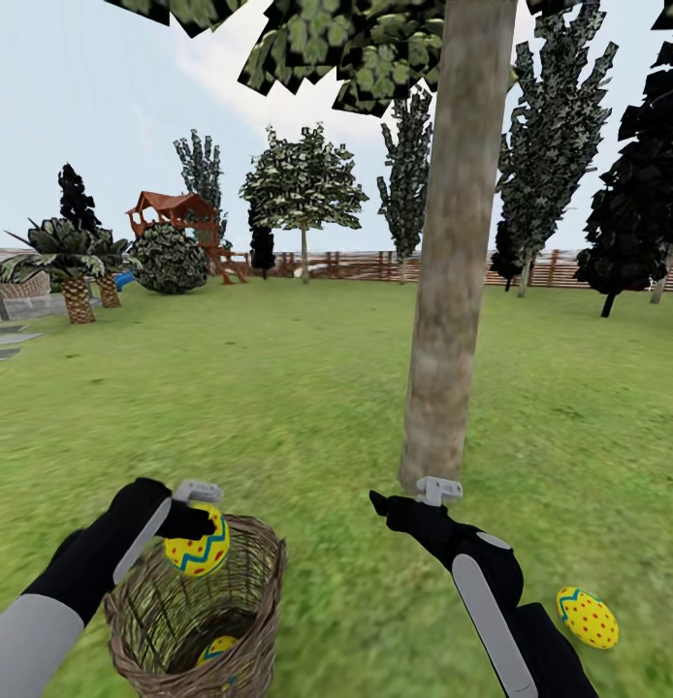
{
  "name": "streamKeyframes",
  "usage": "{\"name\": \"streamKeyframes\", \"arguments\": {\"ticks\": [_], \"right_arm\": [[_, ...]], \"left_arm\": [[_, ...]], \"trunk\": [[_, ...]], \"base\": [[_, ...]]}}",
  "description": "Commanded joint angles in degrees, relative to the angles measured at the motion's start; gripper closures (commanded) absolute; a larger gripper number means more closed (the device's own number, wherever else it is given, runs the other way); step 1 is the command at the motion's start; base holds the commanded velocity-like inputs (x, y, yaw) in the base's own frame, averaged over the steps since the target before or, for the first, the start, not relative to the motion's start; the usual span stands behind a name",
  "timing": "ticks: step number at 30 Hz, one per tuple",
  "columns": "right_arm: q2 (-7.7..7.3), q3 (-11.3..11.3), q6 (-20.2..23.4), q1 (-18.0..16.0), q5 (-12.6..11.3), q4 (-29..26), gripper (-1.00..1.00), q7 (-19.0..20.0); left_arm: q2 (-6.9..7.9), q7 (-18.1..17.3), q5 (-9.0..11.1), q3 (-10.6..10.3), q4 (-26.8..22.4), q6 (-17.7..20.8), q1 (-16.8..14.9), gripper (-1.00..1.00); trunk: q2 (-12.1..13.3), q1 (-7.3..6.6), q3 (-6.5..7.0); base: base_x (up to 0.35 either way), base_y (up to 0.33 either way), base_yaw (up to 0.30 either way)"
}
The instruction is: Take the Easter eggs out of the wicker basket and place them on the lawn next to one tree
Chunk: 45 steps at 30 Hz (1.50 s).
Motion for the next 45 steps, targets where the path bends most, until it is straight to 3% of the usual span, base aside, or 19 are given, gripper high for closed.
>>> {"name": "streamKeyframes", "arguments": {"ticks": [1,7,12,14,16,18,21,24,27,32,45], "right_arm": [[0.0,0.0,0.1,0.0,-0.6,-0.1,-1.0,-0.6],[-0.03,0.0,0.0,0.0,-0.6,0.0,-1.0,-0.6],[-0.46,-0.2,0.0,0.3,-0.1,0.0,-1.0,-0.9],[-0.68,-0.4,-0.1,0.7,0.2,0.1,-1.0,-1.1],[-0.62,-0.4,-0.3,0.8,0.4,0.6,-1.0,-1.4],[-0.45,-0.4,-0.5,2.0,0.4,0.9,-1.0,-1.6],[-0.49,-0.4,-1.7,3.4,0.4,2.8,-1.0,-1.6],[-0.53,-0.3,-8.3,3.9,0.4,8.3,-1.0,-1.5],[-0.52,-0.2,-10.9,4.1,0.4,10.7,-1.0,-1.5],[-0.31,-0.1,-12.3,4.1,0.5,13.3,-1.0,-1.4],[-0.11,-0.1,-16.9,4.0,0.4,18.4,-1.0,-1.5]], "left_arm": [[0.36,-0.2,-0.3,-0.1,-2.2,0.2,0.7,1.0],[2.23,0.0,-0.3,0.0,-11.2,0.2,5.2,1.0],[3.68,0.0,-0.3,0.1,-15.0,0.2,7.0,1.0],[4.42,0.0,-0.3,2.6,-18.3,0.2,8.6,1.0],[4.67,0.1,-0.3,8.5,-22.4,0.2,11.7,1.0],[4.78,0.1,-0.3,10.7,-23.8,0.2,12.9,1.0],[4.83,0.1,-0.3,11.7,-24.7,0.2,13.4,1.0],[4.84,0.0,-0.3,12.0,-25.4,0.2,13.6,1.0],[4.84,-0.1,-0.3,12.1,-25.8,0.2,13.6,1.0],[4.84,-0.1,-0.3,15.3,-26.4,0.2,14.0,1.0],[4.84,-0.1,-0.3,15.8,-26.8,0.2,14.5,1.0]], "trunk": [[0.4,-0.24,0.12],[2.8,-1.55,1.19],[4.8,-2.65,2.09],[5.6,-3.09,2.45],[6.4,-3.53,2.81],[7.2,-3.97,3.22],[8.4,-4.63,3.86],[9.6,-5.29,4.47],[10.8,-5.95,5.03],[12.8,-7.05,5.93],[18.0,-9.9,8.27]], "base": [[0.0,0.0,0.0],[0.0,0.0,0.0],[0.0,0.0,0.0],[0.0,0.0,0.0],[0.0,0.0,-0.063],[0.0,0.0,-0.188],[0.0,0.0,-0.245],[0.0,0.0,-0.184],[0.0,0.0,-0.05],[0.0,0.0,-0.007],[0.0,0.0,0.0]]}}
